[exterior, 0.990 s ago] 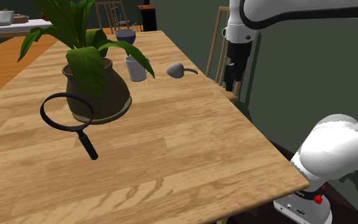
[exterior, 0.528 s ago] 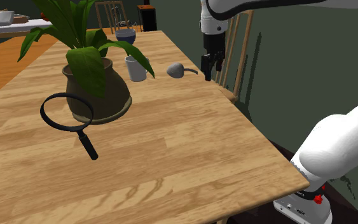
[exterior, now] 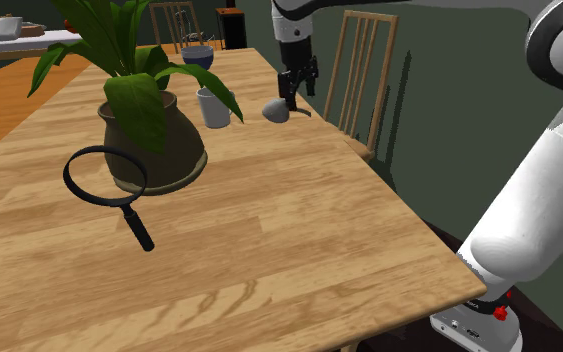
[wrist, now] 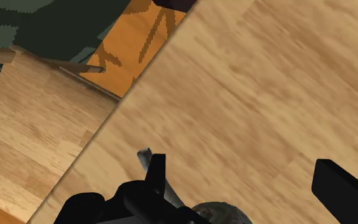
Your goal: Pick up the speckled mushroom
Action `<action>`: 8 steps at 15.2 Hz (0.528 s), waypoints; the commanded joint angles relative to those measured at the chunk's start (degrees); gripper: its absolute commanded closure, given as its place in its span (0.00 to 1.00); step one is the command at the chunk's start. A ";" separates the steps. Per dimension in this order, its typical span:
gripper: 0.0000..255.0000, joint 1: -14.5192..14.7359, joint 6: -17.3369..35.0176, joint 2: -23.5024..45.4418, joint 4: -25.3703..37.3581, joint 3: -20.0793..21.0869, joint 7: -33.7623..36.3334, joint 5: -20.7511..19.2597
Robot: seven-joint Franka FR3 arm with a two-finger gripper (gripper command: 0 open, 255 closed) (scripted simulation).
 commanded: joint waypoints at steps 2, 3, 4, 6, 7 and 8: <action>0.00 1.00 -3.52 7.92 10.76 0.81 1.17 -2.76; 0.00 1.51 -5.03 10.96 15.04 1.01 1.47 -3.80; 0.00 2.14 -6.72 14.17 19.70 1.16 1.69 -4.89; 0.00 3.23 -9.32 18.73 26.55 1.16 1.82 -6.39; 0.00 3.14 -8.33 18.32 25.15 1.10 1.92 -6.25; 0.00 3.03 -7.34 17.93 23.78 1.08 2.04 -6.14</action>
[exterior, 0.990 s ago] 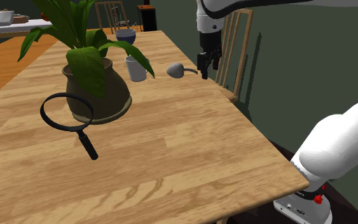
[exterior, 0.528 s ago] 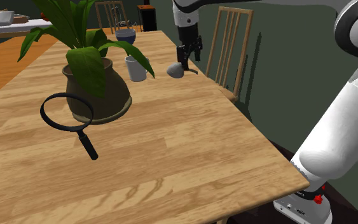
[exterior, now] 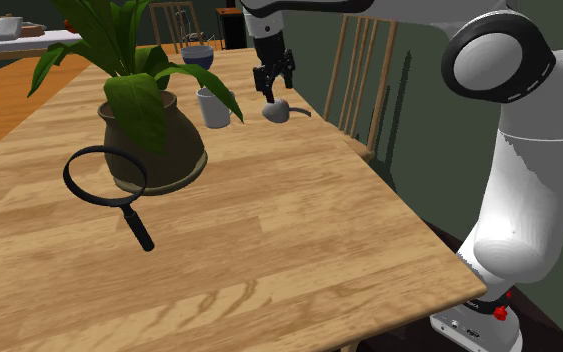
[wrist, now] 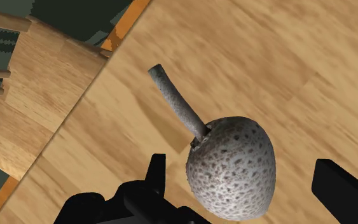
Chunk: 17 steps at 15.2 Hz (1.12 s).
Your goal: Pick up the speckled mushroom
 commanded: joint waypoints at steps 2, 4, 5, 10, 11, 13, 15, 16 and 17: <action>0.00 -0.12 2.10 -0.05 -2.17 -0.02 0.35 0.00; 0.00 -0.31 3.90 -0.60 -4.53 -0.03 0.57 0.15; 0.00 -0.45 5.29 -0.97 -6.29 -0.04 0.74 0.24; 1.00 -0.48 5.27 -1.13 -6.42 -0.05 0.70 0.27; 1.00 -0.50 5.30 -1.15 -6.47 -0.05 0.69 0.27; 1.00 -0.50 5.31 -1.15 -6.49 -0.05 0.69 0.27; 1.00 -0.51 5.38 -1.17 -6.57 -0.06 0.69 0.28; 1.00 -0.51 5.37 -1.13 -6.53 -0.06 0.69 0.27; 1.00 -0.45 5.29 -0.97 -6.29 -0.04 0.74 0.24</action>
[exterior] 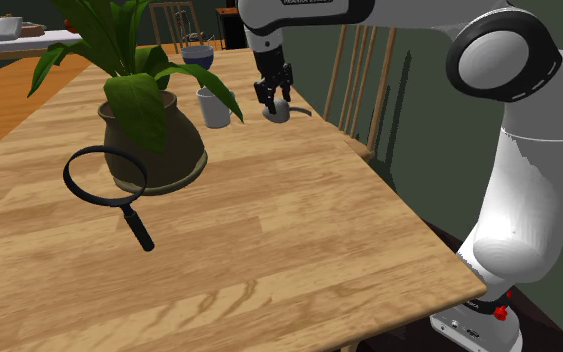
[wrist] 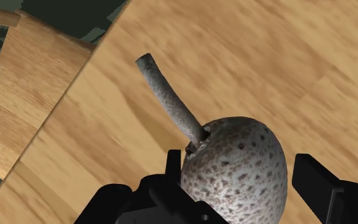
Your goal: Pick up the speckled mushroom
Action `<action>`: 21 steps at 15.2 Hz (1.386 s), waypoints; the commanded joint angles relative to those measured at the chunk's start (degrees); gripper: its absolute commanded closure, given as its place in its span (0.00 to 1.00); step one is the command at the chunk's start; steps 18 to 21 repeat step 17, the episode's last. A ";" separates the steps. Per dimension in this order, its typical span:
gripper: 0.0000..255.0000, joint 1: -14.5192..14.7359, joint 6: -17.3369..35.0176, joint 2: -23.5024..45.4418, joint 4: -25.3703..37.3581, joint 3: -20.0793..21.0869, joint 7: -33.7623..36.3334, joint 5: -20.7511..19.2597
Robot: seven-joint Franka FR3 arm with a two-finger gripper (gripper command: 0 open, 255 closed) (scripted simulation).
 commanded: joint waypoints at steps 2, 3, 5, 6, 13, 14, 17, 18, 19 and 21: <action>1.00 0.18 -1.81 0.63 2.24 0.01 -0.20 -0.13; 1.00 0.28 -2.71 0.90 3.42 0.02 -0.31 -0.20; 1.00 0.50 -4.56 1.53 5.90 0.03 -0.53 -0.37; 1.00 0.62 -5.51 1.89 7.21 0.03 -0.64 -0.46; 1.00 1.83 -12.95 5.50 18.27 0.00 -1.55 -1.51; 1.00 2.08 -14.18 6.24 20.25 -0.03 -1.71 -1.72; 1.00 2.42 -15.68 7.20 22.72 -0.08 -1.92 -2.01; 1.00 2.42 -15.68 7.20 22.72 -0.08 -1.92 -2.01; 1.00 2.42 -15.68 7.20 22.72 -0.08 -1.92 -2.01; 1.00 2.42 -15.68 7.20 22.72 -0.08 -1.92 -2.01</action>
